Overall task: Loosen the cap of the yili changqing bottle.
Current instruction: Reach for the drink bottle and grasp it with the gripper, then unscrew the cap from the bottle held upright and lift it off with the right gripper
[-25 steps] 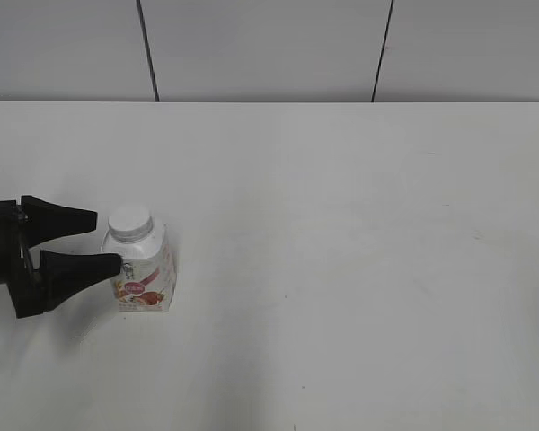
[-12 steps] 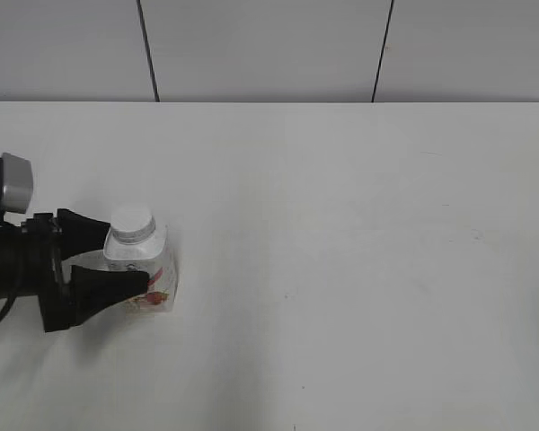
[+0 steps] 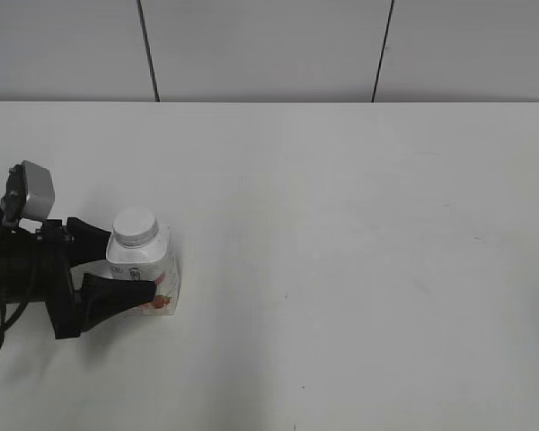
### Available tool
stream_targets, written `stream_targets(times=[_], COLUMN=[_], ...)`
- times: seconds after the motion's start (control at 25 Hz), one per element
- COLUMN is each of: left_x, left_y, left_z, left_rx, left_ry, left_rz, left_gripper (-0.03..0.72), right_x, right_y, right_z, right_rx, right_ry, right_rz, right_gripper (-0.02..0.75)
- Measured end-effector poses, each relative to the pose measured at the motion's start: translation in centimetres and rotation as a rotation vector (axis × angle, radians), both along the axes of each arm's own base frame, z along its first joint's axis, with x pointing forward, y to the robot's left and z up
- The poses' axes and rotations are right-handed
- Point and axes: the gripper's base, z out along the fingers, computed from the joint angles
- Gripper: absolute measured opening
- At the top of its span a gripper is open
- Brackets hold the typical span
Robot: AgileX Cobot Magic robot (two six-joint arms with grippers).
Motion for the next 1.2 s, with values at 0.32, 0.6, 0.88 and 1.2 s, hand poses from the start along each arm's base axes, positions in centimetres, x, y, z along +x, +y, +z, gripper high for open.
stream_targets(times=[0.32, 0.6, 0.88, 1.2], left_x=[0.0, 0.0, 0.0, 0.0], left_y=[0.1, 0.0, 0.0, 0.0], left_z=[-0.1, -0.1, -0.1, -0.1], left_rx=[0.012, 0.012, 0.032, 0.06], left_ry=[0.002, 0.002, -0.051, -0.129], left_rz=[0.003, 0.002, -0.033, -0.073], left_gripper=[0.4, 0.399, 0.398, 0.397], right_x=[2.0, 6.6, 12.0, 17.7], right_y=[0.3, 1.1, 2.3, 4.0], right_z=[1.4, 4.3, 5.4, 5.8], right_rx=[0.017, 0.003, -0.016, -0.078], right_ry=[0.108, 0.276, 0.491, 0.612], right_rz=[0.014, 0.106, 0.269, 0.516], right_gripper=[0.494, 0.494, 0.494, 0.494])
